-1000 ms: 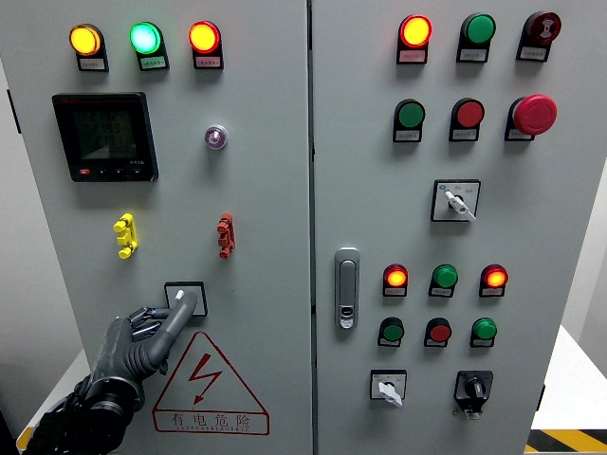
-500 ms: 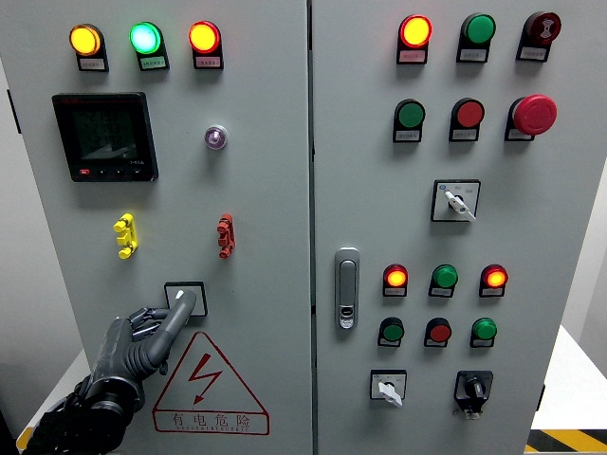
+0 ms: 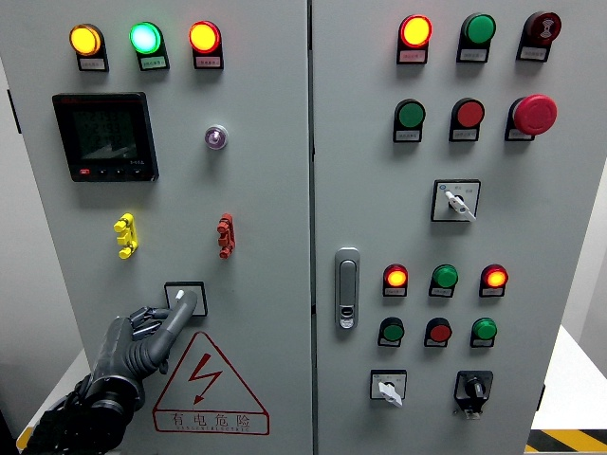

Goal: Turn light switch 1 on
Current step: 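Twist the rotary switch knob clockwise with the left hand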

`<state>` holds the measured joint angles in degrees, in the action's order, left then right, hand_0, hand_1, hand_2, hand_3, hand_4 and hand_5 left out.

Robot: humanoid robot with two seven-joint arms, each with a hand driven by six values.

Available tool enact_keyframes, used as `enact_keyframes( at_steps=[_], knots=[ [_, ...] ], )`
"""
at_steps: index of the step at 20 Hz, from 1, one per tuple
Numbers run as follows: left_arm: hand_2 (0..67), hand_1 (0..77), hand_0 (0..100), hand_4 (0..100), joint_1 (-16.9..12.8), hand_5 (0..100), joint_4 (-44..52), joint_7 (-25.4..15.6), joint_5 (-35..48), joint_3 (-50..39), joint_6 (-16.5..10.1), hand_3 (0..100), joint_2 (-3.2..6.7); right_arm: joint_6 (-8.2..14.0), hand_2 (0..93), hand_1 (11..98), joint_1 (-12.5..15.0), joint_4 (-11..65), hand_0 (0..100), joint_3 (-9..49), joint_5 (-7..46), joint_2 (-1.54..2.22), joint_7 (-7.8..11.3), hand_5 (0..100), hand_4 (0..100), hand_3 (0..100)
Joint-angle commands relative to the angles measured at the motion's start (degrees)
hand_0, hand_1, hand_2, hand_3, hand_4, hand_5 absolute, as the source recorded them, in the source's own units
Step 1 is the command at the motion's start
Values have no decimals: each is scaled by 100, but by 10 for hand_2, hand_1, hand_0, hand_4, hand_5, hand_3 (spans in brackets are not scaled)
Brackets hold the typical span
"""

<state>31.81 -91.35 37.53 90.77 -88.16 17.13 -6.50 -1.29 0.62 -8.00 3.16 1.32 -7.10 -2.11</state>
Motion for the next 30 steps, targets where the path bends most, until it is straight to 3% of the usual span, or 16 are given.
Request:
enact_keyframes(
  at_steps=[1, 6, 9, 30],
  knots=[
    [563, 546, 168, 1000, 1, 1000, 3, 0, 2, 0, 1, 1000, 0, -3, 0, 196, 0, 0, 0, 0, 0, 7, 0, 106, 193, 196],
    [563, 532, 386, 1000, 1, 1000, 3, 0, -7, 0, 1, 1000, 0, -3, 0, 197, 0, 0, 0, -9, 0, 7, 0, 106, 194, 196],
    [563, 529, 436, 1000, 1, 1000, 3, 0, -6, 0, 1, 1000, 0, 6, 0, 197, 0, 0, 0, 0, 0, 7, 0, 105, 194, 196],
    [563, 454, 545, 1000, 45, 1000, 21, 9, -7, -9, 9, 1000, -9, -3, 0, 197, 0, 0, 0, 0, 0, 7, 0, 106, 194, 196]
  ],
)
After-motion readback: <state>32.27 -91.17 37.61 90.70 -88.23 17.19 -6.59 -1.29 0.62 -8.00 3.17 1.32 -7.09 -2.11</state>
